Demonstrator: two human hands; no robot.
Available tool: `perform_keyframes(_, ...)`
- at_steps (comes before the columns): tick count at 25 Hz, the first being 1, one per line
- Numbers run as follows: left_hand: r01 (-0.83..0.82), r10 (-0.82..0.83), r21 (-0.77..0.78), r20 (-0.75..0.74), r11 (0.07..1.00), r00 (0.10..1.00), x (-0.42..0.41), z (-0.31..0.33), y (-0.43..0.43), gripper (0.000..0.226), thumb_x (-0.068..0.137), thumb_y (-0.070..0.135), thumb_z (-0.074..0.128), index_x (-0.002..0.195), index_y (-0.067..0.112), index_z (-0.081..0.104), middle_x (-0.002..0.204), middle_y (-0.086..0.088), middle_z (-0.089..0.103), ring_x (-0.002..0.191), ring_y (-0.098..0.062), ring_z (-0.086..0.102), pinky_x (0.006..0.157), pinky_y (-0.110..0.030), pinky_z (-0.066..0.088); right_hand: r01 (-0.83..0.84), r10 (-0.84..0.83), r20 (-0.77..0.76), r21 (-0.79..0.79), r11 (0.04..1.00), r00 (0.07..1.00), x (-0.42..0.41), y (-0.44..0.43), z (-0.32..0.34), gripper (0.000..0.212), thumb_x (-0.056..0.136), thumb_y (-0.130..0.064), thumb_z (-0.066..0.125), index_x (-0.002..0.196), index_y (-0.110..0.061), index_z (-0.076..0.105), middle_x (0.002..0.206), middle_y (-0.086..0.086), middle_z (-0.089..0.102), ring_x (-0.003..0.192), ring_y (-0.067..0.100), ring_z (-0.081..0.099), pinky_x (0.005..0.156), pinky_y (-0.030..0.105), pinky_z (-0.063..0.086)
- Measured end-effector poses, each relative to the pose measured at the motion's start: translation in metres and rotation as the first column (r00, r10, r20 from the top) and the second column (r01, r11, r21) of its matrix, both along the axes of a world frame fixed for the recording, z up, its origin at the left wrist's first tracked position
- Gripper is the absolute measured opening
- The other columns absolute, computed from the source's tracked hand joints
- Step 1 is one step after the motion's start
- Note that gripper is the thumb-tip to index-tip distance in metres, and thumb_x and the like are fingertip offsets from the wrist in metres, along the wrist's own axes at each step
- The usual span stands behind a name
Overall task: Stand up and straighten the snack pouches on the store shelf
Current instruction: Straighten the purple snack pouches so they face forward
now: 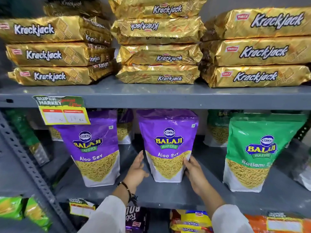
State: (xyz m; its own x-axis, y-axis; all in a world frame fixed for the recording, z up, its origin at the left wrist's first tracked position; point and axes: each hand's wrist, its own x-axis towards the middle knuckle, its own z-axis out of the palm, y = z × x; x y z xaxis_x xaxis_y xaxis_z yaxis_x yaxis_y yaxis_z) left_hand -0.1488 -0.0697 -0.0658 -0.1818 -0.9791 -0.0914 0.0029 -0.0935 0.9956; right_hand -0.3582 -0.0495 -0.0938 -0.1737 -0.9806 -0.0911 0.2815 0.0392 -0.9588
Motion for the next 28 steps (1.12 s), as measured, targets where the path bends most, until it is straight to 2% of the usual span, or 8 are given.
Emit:
perform_keyframes(3, 0.082, -0.081, 0.045, -0.036, 0.996, 0.996, -0.016, 0.002, -0.007, 0.094, 0.048, -0.018, 0.048, 0.138, 0.001, 0.028, 0.141, -0.012, 0.039, 0.131, -0.023, 0.035, 0.072, -0.010, 0.047, -0.021, 0.022, -0.019, 0.042, 0.999, 1.000, -0.001, 0.001, 0.003, 0.018, 0.093, -0.022, 0.046, 0.102, -0.023, 0.061, 0.106, -0.005, 0.070, 0.097, 0.012, 0.065, 0.082, 0.030, 0.051)
perform_keyframes(6, 0.081, -0.079, 0.015, -0.103, 0.997, 0.992, -0.023, -0.003, -0.002, 0.091, 0.044, -0.018, 0.047, 0.131, 0.004, 0.035, 0.129, -0.007, 0.045, 0.124, -0.025, 0.041, 0.062, -0.007, 0.050, -0.006, 0.010, -0.055, 0.085, 0.996, 0.998, -0.005, 0.005, 0.001, 0.019, 0.092, -0.024, 0.048, 0.105, -0.022, 0.062, 0.112, 0.000, 0.069, 0.105, 0.019, 0.063, 0.096, 0.041, 0.048)
perform_keyframes(10, 0.113, -0.114, -0.016, -0.110, 0.993, 0.987, -0.018, -0.010, 0.013, 0.091, 0.042, -0.012, 0.046, 0.130, 0.005, 0.035, 0.121, -0.005, 0.046, 0.117, -0.017, 0.041, 0.066, -0.007, 0.049, -0.011, 0.016, -0.065, 0.087, 0.996, 0.998, -0.009, 0.021, -0.004, 0.020, 0.092, -0.025, 0.048, 0.107, -0.022, 0.061, 0.109, -0.004, 0.069, 0.105, 0.016, 0.063, 0.095, 0.038, 0.047)
perform_keyframes(13, 0.129, -0.129, -0.007, -0.071, 0.992, 0.989, -0.016, -0.012, 0.019, 0.094, 0.043, -0.012, 0.045, 0.135, 0.004, 0.031, 0.122, -0.005, 0.046, 0.120, -0.017, 0.040, 0.078, -0.023, 0.043, -0.005, 0.007, -0.032, 0.065, 0.998, 0.999, -0.007, 0.029, -0.002, 0.019, 0.093, -0.023, 0.046, 0.106, -0.022, 0.060, 0.109, -0.002, 0.068, 0.103, 0.015, 0.062, 0.091, 0.034, 0.049)
perform_keyframes(15, 0.128, -0.126, 0.026, -0.057, 0.991, 0.990, -0.015, -0.012, 0.018, 0.092, 0.051, -0.020, 0.047, 0.137, 0.006, 0.029, 0.124, -0.004, 0.045, 0.124, -0.020, 0.040, 0.076, -0.023, 0.042, -0.002, 0.003, -0.016, 0.051, 0.999, 1.000, -0.005, 0.031, 0.000, 0.019, 0.093, -0.024, 0.046, 0.107, -0.022, 0.059, 0.109, -0.001, 0.068, 0.100, 0.013, 0.064, 0.083, 0.028, 0.052)
perform_keyframes(18, 0.108, -0.104, 0.056, -0.072, 0.993, 0.992, -0.013, -0.010, 0.015, 0.084, 0.065, -0.035, 0.034, 0.137, 0.006, 0.029, 0.125, -0.002, 0.044, 0.127, -0.023, 0.038, 0.073, -0.022, 0.044, 0.003, -0.002, -0.014, 0.040, 0.999, 1.000, 0.002, 0.031, 0.002, 0.021, 0.092, -0.025, 0.046, 0.108, -0.022, 0.059, 0.108, -0.002, 0.069, 0.096, 0.008, 0.066, 0.071, 0.020, 0.054)
perform_keyframes(21, 0.093, -0.089, 0.056, -0.080, 0.994, 0.993, -0.013, -0.008, 0.015, 0.083, 0.065, -0.035, 0.031, 0.137, 0.007, 0.030, 0.125, -0.001, 0.043, 0.129, -0.024, 0.037, 0.083, -0.031, 0.043, 0.008, -0.008, 0.001, 0.031, 1.000, 1.000, 0.006, 0.031, 0.003, 0.021, 0.093, -0.024, 0.045, 0.109, -0.020, 0.058, 0.108, -0.002, 0.068, 0.096, 0.009, 0.066, 0.069, 0.018, 0.055)
perform_keyframes(28, 0.114, -0.112, 0.071, -0.037, 0.991, 0.993, -0.015, -0.003, 0.017, 0.083, 0.066, -0.035, 0.032, 0.138, 0.008, 0.028, 0.129, -0.005, 0.043, 0.119, -0.016, 0.038, 0.063, -0.013, 0.051, 0.027, -0.027, -0.004, 0.040, 0.999, 1.000, 0.004, 0.030, 0.006, 0.016, 0.093, -0.022, 0.046, 0.100, -0.023, 0.060, 0.103, -0.005, 0.068, 0.094, 0.008, 0.064, 0.069, 0.020, 0.052)
